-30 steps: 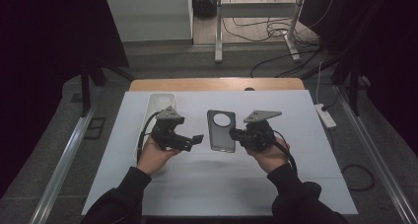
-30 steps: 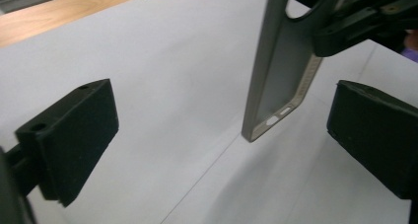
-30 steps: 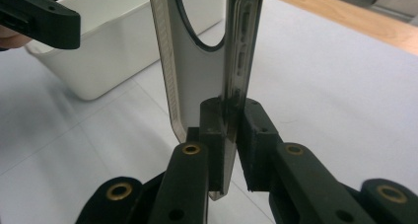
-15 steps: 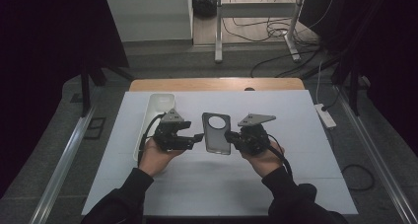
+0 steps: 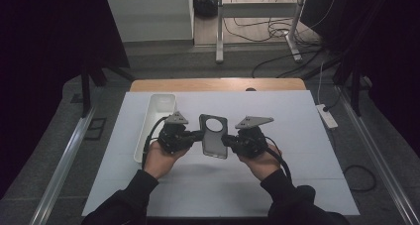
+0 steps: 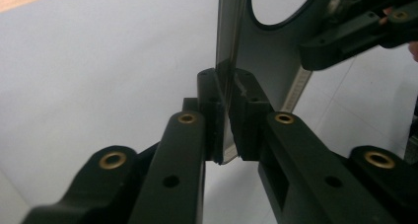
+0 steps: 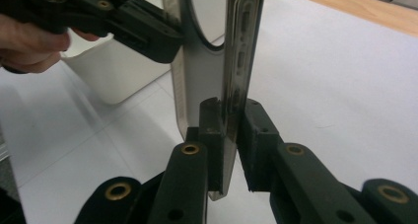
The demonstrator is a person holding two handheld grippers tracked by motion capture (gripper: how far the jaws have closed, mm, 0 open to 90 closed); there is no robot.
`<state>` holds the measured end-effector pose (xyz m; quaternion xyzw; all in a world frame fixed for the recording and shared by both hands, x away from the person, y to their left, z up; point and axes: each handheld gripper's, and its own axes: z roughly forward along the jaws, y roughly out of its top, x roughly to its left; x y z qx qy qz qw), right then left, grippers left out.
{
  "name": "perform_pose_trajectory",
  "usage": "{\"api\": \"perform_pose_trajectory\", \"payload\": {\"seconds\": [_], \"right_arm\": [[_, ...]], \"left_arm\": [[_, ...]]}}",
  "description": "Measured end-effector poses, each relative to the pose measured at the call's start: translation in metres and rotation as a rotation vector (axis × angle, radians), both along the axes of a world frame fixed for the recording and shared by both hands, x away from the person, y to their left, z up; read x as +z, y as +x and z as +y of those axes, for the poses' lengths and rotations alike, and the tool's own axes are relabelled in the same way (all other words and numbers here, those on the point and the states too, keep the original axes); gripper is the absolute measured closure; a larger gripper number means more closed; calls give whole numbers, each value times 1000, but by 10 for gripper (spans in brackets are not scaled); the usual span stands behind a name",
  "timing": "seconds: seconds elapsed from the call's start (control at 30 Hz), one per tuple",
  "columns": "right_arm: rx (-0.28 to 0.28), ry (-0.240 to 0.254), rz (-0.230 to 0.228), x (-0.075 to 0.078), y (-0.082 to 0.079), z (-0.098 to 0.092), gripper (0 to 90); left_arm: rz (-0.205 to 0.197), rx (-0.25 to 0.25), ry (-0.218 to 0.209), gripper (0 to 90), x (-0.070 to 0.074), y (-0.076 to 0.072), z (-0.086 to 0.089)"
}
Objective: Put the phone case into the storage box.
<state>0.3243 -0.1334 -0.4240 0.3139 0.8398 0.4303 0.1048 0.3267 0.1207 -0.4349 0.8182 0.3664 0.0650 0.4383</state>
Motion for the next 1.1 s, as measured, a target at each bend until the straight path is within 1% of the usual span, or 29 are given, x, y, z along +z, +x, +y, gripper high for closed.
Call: {"api": "perform_pose_trajectory", "payload": {"seconds": [0.07,0.1,0.13,0.17,0.2,0.27,0.33,0.37,0.4,0.43,0.53,0.63,0.7,0.8,0.9,1.1], "right_arm": [[20,19,18,-1,0,0,796],[38,40,39,-1,1,1,789],[48,52,51,-2,1,1,764],[59,57,57,-2,1,3,718],[70,56,59,-3,0,5,687],[77,31,32,-3,-2,8,624],[74,17,17,-3,-2,8,580],[71,19,16,-3,-2,7,565],[65,26,19,-3,-1,6,547],[61,27,22,-3,-1,6,535],[58,32,14,-2,0,4,497],[66,32,22,-2,0,3,462],[73,27,26,-2,-1,2,448],[73,17,19,-2,-2,-1,434],[66,11,20,-3,-3,-5,406],[57,-3,27,-4,-4,-14,369]], "left_arm": [[7,20,-10,856,0,1,2],[7,26,-14,866,0,1,2],[2,40,-15,875,0,1,3],[1,45,-10,886,0,1,3],[-7,52,2,888,0,1,2],[-12,62,7,889,0,1,2],[-14,89,6,889,0,1,3],[-11,111,0,889,0,2,4],[-11,111,0,889,0,2,4],[-3,128,-12,889,0,3,7],[2,145,-24,889,0,4,11],[-5,150,-24,889,1,4,13],[-1,146,-28,889,2,4,15],[3,137,-34,889,3,4,16],[-3,140,-18,889,5,4,18],[-12,138,-14,888,6,5,21]]}}
